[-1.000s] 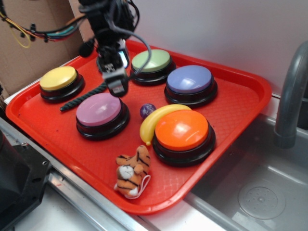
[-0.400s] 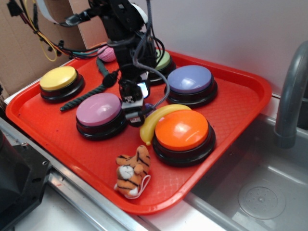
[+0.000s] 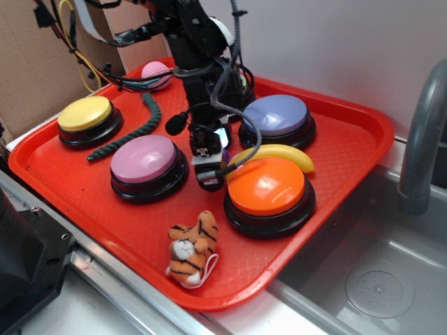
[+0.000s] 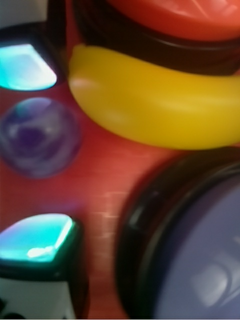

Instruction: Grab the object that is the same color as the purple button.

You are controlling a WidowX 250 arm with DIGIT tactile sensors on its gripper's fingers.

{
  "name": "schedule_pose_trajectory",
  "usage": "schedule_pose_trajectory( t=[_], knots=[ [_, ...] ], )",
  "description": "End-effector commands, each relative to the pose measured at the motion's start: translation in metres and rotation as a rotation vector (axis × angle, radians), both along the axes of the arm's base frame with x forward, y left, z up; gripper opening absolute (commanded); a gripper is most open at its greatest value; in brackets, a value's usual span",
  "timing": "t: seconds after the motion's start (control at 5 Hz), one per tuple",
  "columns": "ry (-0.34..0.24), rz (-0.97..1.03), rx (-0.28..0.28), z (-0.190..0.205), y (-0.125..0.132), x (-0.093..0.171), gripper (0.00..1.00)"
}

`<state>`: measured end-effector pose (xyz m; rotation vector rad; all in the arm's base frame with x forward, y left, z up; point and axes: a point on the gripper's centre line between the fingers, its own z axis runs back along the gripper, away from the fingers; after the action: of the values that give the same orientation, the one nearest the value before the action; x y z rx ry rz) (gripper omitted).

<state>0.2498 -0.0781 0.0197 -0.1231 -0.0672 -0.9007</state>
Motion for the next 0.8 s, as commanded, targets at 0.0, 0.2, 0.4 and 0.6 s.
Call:
schedule_pose_trajectory(
  t=[0.0, 0.2, 0.4, 0.6],
  knots=[
    [-0.024, 0.017, -0.017, 0.006, -0.01, 0.006, 0.62],
    [-0.019, 0.039, -0.016, 0.006, -0.009, 0.004, 0.0],
    [-0.04, 0.051, -0.004, 0.007, -0.007, 0.0, 0.0],
    [-0.049, 0.151, -0.031, 0.022, 0.003, -0.001, 0.0]
  ],
)
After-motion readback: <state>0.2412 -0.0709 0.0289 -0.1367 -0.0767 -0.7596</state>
